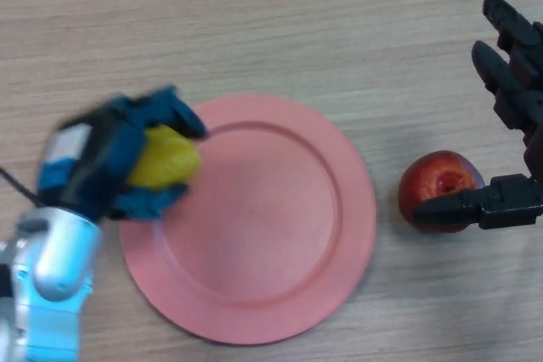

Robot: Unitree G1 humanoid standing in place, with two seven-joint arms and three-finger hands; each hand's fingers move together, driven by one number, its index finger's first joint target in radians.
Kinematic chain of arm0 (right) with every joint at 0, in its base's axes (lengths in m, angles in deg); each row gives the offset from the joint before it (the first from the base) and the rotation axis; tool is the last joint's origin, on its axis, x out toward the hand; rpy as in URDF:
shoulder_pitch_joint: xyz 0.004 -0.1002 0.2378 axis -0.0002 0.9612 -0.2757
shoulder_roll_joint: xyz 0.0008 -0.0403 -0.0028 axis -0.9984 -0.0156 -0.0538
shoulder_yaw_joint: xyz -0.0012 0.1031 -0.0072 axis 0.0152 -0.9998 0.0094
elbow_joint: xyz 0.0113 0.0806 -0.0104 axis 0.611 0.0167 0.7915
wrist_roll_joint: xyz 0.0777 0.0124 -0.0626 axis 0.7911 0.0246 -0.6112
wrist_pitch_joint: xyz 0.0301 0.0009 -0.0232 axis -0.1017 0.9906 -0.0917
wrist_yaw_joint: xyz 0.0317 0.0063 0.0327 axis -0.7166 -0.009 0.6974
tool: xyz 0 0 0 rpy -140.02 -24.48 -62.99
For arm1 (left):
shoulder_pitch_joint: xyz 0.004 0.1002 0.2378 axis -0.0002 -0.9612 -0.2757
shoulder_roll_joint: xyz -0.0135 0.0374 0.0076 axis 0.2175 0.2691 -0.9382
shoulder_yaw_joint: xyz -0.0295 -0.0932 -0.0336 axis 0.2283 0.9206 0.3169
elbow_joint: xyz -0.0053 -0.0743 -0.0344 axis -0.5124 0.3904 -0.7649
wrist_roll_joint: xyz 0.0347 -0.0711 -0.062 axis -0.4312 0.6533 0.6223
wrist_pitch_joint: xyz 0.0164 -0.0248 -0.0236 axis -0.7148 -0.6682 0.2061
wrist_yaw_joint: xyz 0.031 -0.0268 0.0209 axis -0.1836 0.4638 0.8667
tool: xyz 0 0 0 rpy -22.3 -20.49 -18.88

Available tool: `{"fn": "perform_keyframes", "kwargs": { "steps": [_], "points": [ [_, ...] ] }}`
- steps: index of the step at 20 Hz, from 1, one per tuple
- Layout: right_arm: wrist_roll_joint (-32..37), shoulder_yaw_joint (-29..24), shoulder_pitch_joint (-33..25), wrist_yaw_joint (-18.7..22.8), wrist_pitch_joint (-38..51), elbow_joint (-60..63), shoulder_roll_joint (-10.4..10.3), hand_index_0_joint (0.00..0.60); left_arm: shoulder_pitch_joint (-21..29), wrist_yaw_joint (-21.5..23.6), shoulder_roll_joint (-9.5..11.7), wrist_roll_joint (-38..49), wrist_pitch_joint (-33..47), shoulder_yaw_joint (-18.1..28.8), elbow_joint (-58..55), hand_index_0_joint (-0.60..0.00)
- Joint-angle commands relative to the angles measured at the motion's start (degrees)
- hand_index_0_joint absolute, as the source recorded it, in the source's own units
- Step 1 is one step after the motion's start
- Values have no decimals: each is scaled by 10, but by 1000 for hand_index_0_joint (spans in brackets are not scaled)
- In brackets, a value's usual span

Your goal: Pick up the yellow starfruit and place it on the plate

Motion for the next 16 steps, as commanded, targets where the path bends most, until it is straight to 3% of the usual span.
{"fn": "perform_keyframes", "kwargs": {
  "steps": [1,4,6,8,9,12,13,14,16],
  "points": [
    [8,-36,-16,14,75,-37,18,0,7,7,3,13,40,9,-33,-600],
    [13,-37,-19,14,67,-39,20,0,1,-64,-5,-5,2,-19,-34,-600],
    [7,-35,-22,16,74,-36,21,0,11,-31,-7,-22,53,-12,-10,-600],
    [0,-32,-21,14,81,-31,20,0,20,-14,-17,16,54,-10,-11,-600],
    [-1,-32,-21,14,82,-30,20,0,22,-10,-17,22,53,-10,-12,-549],
    [-2,-29,-21,15,83,-30,18,0,27,6,-19,28,52,-13,-10,-150],
    [-4,-27,-22,15,80,-31,18,0,30,16,-20,25,51,-16,-11,-50],
    [-2,-25,-23,14,74,-31,17,0,36,30,-22,10,51,-18,-10,0],
    [-4,-22,-29,18,74,-29,17,0,39,48,-23,0,55,-15,0,0]
  ]
}}
